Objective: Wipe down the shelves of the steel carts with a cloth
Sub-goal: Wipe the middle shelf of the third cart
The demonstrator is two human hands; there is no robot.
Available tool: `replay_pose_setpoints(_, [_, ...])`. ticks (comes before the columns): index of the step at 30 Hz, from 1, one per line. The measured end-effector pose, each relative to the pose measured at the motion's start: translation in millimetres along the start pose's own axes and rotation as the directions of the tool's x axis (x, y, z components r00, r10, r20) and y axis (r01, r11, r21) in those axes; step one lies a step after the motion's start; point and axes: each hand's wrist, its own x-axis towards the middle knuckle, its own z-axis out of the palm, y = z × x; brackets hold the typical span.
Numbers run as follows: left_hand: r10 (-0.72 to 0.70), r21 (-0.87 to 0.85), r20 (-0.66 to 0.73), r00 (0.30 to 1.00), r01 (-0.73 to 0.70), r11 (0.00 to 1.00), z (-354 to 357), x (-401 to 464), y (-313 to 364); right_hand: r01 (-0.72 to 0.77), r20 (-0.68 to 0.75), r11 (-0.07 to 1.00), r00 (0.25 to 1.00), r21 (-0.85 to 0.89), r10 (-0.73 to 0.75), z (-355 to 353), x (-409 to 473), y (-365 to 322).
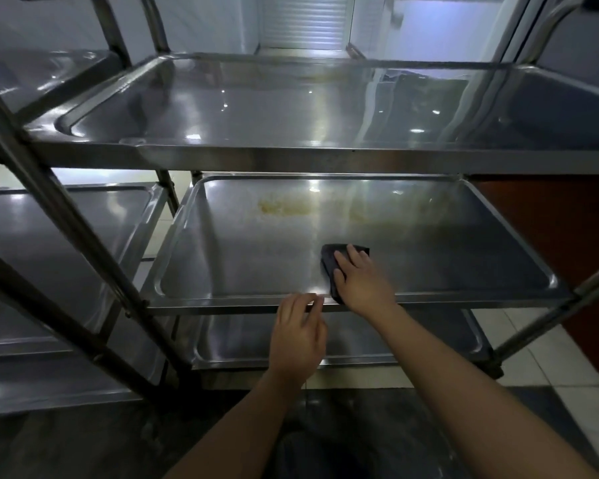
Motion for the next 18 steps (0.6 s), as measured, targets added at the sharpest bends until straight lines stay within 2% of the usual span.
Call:
replay_pose_setpoints(6, [0.029,0.035,0.015,0.999,-0.030,0.999,11,-2,-11,-0.059,0.058,0.998,0.997,0.004,0.058,-3,72,-1])
replay_pose_setpoints(11, [0.084,0.006,-0.124,0.989,-0.084,0.996,20,0,-18,-0.118,0.075,0.993,0.990,0.008,0.117,-9,126,-2])
replay_pose_setpoints(15, [0.107,0.034,-0.132,0.985,-0.104,0.994,21,6,-26,-0.088,0.079,0.996,0.993,0.012,0.087,-11,140,8])
replay_pose_setpoints(18, [0.116,0.035,-0.135,0.984,-0.112,0.993,24,6,-28,-0.133,0.048,0.991,0.990,0.011,0.132,-15,140,35])
